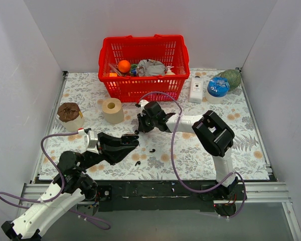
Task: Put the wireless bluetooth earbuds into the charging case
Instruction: Adjust the earbud at the center of the board.
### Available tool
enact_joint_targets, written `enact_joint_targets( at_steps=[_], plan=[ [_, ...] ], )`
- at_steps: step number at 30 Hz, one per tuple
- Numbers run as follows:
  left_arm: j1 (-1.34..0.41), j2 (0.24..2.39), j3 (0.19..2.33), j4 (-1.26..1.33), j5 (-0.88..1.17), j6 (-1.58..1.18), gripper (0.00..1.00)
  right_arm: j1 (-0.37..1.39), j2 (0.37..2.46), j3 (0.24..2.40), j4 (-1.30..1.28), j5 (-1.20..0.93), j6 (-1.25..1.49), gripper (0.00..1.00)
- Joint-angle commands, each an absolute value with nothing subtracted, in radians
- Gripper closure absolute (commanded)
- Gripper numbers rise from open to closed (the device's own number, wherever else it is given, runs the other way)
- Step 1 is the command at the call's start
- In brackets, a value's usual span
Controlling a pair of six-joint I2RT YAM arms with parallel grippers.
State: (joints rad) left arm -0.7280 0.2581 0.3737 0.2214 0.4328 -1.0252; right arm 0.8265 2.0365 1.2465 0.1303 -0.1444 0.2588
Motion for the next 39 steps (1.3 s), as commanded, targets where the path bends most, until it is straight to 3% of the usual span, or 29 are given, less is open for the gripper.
enact_joint_targets(
  at_steps=[1,4,7,17,39],
  plan=[
    [-0.727,0.253,0.385,0.229,0.428,-1.012,1.00,0.796,1.966,1.214,0.049,-0.048,0.270,0.80],
    [-0.727,0.244,0.394,0.216,0.419,-1.002,1.00,0.805,1.869,1.190,0.057,-0.029,0.259,0.66],
    [-0.727,0.230,0.402,0.209,0.411,-0.997,1.00,0.833,1.847,1.231,0.035,-0.086,0.224,0.58],
    [-0.727,0.207,0.408,0.196,0.422,-1.019,1.00,0.908,1.953,1.348,-0.038,-0.221,0.198,0.49],
    [-0.727,0.215,0.400,0.199,0.429,-1.017,1.00,0.917,2.011,1.390,-0.041,-0.149,0.183,0.47]
  ],
)
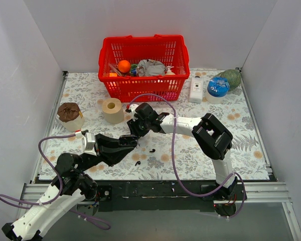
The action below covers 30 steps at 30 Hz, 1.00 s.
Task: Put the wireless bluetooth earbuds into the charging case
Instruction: Adjust the earbud at the center of the board.
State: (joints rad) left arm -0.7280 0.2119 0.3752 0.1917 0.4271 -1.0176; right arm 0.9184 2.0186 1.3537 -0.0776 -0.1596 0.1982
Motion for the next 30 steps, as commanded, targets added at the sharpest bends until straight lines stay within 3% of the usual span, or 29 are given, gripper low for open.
enact_joint_targets(
  at_steps=[1,30],
  plan=[
    [-0.727,0.216,0.399,0.202,0.431,-1.020,1.00,0.917,2.011,1.394,-0.041,-0.149,0.178,0.47],
    [-0.727,0.212,0.388,0.213,0.436,-1.039,1.00,0.908,2.033,1.416,-0.100,0.032,0.166,0.52]
  ],
)
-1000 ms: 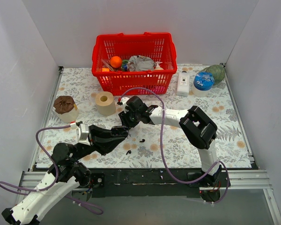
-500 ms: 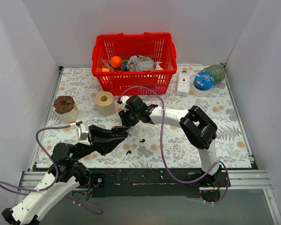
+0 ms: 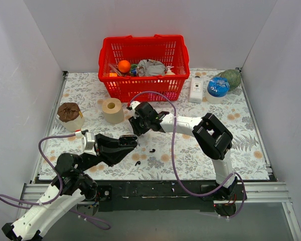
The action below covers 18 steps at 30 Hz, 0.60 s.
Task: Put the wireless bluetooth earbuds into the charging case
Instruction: Adjust the earbud at the center of the board.
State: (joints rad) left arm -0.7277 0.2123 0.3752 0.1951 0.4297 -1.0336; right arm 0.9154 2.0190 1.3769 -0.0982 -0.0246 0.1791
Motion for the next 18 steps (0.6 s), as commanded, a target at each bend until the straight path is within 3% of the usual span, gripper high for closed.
enact_joint_targets(
  at_steps=[1,18],
  plan=[
    [-0.727,0.212,0.388,0.213,0.434,-1.040,1.00,0.907,2.031,1.416,-0.100,0.043,0.166,0.52],
    [-0.727,0.216,0.380,0.224,0.440,-1.051,1.00,0.908,2.005,1.404,-0.103,0.063,0.138,0.49]
  ],
)
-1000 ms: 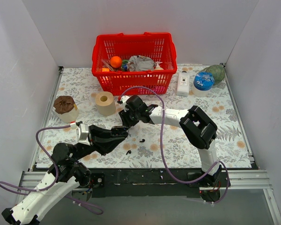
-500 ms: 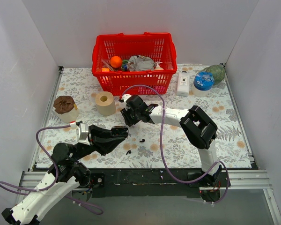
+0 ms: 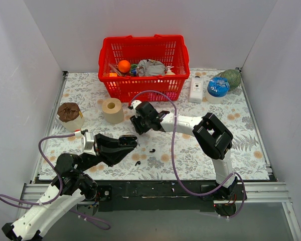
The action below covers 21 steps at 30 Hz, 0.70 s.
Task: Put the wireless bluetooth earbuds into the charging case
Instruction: Adjust the earbud at the center of the board.
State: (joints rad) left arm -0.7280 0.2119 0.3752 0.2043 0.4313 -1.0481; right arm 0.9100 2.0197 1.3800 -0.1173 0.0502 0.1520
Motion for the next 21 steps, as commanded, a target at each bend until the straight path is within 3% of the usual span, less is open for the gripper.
enact_joint_targets(
  at_steps=[1,21],
  plan=[
    [-0.727,0.219,0.380,0.225,0.439,-1.051,1.00,0.908,2.005,1.404,-0.103,0.066,0.138,0.49],
    [-0.727,0.224,0.373,0.235,0.443,-1.054,1.00,0.808,2.022,1.466,-0.127,0.052,0.123,0.48]
  ],
)
